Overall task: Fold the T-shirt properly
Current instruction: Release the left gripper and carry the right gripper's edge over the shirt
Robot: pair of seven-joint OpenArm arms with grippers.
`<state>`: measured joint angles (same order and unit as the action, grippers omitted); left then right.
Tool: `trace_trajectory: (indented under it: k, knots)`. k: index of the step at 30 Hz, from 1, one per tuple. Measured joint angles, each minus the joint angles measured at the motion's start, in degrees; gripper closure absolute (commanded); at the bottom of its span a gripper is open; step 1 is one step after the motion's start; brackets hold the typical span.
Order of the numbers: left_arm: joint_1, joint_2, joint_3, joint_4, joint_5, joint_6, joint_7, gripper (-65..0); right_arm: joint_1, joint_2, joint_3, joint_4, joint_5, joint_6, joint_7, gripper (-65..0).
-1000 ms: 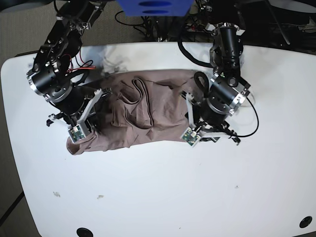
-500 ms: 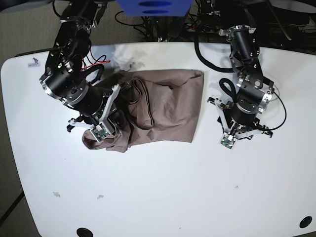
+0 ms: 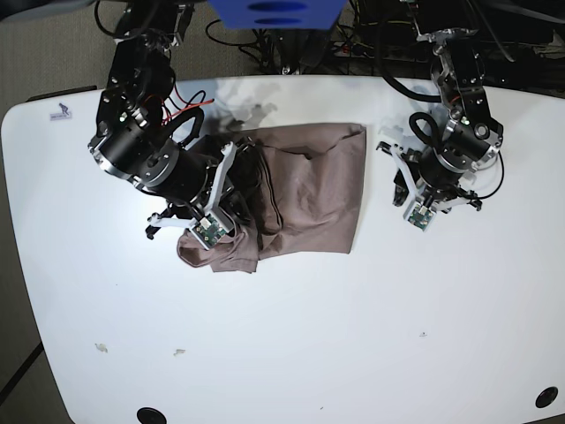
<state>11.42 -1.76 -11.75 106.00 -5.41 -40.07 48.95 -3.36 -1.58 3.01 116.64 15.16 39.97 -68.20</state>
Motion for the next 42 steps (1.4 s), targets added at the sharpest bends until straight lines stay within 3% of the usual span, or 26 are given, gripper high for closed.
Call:
trace_trajectory:
  k: [9, 24, 42]
  knots:
    - [1.09, 1.75, 0.09, -4.2, -0.66, 0.02, -5.92, -16.1, 0.0, 0.0, -0.39, 0.0, 0.0, 0.0, 0.02, 0.0]
    - [0.96, 1.9, 2.23, -4.33, -0.48, 0.15, -5.92, -16.1, 0.02, -0.02, -0.52, 0.0, 0.02, -0.02, -0.15, 0.0]
    - [0.22, 1.9, 2.73, -4.39, -0.44, 0.04, -5.25, -16.1, 0.07, -1.46, -7.69, -0.02, -0.33, -0.02, -0.24, 0.0]
